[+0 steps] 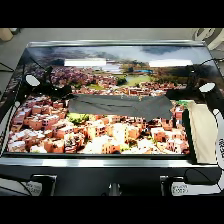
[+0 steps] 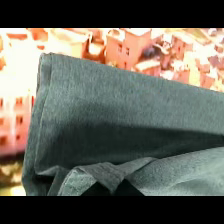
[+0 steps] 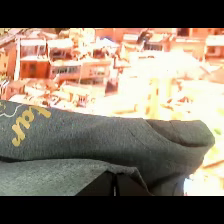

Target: Fold the shirts.

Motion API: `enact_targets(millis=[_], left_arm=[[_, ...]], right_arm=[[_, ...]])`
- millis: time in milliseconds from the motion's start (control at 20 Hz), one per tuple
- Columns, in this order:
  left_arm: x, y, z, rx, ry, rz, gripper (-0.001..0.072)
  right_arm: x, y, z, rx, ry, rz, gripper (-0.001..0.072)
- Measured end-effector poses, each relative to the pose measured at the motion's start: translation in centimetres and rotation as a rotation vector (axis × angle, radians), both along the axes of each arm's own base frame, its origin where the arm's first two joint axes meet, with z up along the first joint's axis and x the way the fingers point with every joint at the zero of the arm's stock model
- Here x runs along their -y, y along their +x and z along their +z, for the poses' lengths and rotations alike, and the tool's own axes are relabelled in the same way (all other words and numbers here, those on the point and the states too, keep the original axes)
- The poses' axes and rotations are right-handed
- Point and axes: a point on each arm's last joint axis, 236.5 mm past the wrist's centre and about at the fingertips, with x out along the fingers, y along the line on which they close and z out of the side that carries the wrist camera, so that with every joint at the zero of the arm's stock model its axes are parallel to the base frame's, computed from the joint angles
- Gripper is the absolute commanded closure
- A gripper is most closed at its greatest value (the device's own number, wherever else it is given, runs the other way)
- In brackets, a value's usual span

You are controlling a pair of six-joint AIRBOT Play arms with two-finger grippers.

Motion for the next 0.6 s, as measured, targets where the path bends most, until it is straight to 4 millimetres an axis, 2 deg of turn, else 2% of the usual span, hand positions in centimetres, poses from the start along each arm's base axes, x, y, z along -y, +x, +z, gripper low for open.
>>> enact_targets(millis=[50,100,150,300,450,500,600], left_arm=[[0.1,0.3,-0.7,-0.015,-0.008,0.006,0.0460],[0.2,0.4,-1.4,-0.031,-0.014,0.011,0.0137],[0.3,0.4,-1.9,-0.046,-0.019,0.013,-0.0006],[-0.7,0.4,-2.2,-0.085,-0.031,0.020,-0.0003],[-2.0,-0.1,-1.0,-0.101,-0.034,0.013,-0.0002],[-2.0,-0.3,-0.3,-0.096,-0.033,-0.002,-0.0002],[-1.6,-0.5,1.3,-0.067,-0.030,-0.029,-0.0002]], right_arm=[[-0.4,0.3,-0.7,-0.005,0.008,0.000,0.0452],[-0.9,0.5,-1.3,-0.011,0.011,0.004,0.0175],[-1.1,0.6,-1.7,-0.012,0.011,0.011,-0.0001],[0.0,0.5,-1.8,-0.019,-0.058,0.056,-0.0006],[2.9,-1.8,-3.3,-0.125,-0.109,0.081,-0.0006],[3.4,-2.8,-4.1,-0.171,-0.099,0.090,-0.0006],[2.8,-4.5,-5.7,-0.254,-0.043,0.118,-0.0005]])
